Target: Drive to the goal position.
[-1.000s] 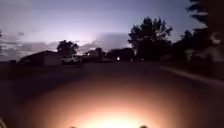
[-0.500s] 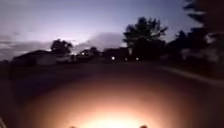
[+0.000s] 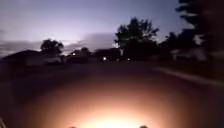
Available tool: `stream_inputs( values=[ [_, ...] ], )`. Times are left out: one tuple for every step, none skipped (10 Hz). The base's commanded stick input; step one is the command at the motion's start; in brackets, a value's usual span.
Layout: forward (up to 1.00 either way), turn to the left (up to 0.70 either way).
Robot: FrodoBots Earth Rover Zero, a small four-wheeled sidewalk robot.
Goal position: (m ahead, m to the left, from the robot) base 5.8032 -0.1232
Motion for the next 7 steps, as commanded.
stream_inputs(
  values=[
    [0.7, 0.0],
    [0.7, 0.0],
    [0.7, 0.0],
    [0.7, 0.0],
    [0.7, 0.0],
    [0.7, 0.0],
    [0.7, 0.0]
  ],
)
